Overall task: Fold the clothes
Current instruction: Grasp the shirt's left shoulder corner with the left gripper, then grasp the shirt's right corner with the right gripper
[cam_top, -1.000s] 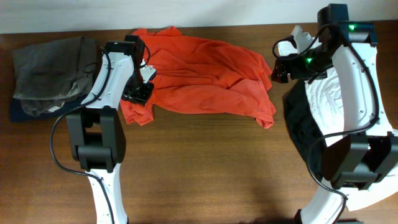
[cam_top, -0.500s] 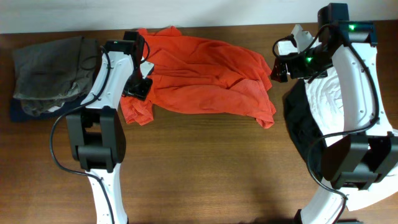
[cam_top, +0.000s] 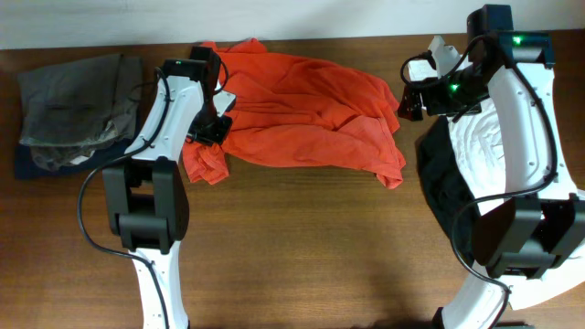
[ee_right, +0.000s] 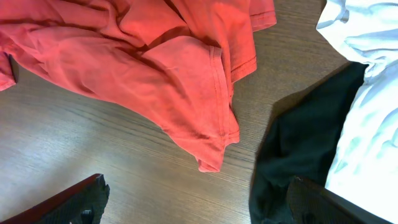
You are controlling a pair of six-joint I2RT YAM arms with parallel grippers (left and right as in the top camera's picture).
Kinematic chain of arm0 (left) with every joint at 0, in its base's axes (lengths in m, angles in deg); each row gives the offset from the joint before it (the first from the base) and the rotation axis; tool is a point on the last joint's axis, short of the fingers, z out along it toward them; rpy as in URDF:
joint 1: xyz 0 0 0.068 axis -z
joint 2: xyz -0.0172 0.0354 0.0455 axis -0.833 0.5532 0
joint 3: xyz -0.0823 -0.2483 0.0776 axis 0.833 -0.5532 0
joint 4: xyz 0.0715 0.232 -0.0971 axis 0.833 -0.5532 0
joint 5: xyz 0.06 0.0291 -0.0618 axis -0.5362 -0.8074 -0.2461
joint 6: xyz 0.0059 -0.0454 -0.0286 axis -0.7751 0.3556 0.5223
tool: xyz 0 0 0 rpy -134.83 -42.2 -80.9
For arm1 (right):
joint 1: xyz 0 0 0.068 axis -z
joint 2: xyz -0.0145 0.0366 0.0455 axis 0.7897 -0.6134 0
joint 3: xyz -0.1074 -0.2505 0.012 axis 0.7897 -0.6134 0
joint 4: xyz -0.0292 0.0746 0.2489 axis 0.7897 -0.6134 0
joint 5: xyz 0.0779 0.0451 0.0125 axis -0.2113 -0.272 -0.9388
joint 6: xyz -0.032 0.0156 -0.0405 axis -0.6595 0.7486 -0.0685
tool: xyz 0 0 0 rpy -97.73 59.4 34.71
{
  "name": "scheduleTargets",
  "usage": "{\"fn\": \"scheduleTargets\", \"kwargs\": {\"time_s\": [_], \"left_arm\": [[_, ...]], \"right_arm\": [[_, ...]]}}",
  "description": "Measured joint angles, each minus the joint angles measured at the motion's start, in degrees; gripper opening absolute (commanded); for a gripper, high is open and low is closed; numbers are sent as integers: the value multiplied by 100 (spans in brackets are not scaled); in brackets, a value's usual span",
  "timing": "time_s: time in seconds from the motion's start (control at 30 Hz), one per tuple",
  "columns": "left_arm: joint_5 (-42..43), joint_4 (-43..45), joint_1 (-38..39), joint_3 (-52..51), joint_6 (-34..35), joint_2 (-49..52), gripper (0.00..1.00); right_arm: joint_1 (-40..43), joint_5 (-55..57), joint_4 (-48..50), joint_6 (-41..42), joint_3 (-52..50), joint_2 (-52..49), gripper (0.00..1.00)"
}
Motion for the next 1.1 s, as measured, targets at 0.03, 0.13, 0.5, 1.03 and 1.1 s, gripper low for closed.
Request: {"fn": "scheduleTargets", "kwargs": {"time_s": [0.03, 0.13, 0.5, 1.03, 1.1], "left_arm": [[0, -96, 0, 37, 2, 0, 0], [-7, -555, 0, 356, 2, 0, 1], [-129, -1078, 0, 1246, 76, -286, 0], [-269, -1003, 0, 1617, 203, -289, 1], [-275, -879, 0, 1617, 205, -289, 1]], "right_arm": [[0, 0, 0, -2, 0, 0, 96], [0, -2, -2, -2, 0, 0, 96], [0, 0, -83, 0, 0, 0, 95], [0, -269, 428, 94, -1770, -15, 76], [0, -286, 638, 153, -2135, -28, 74]]}}
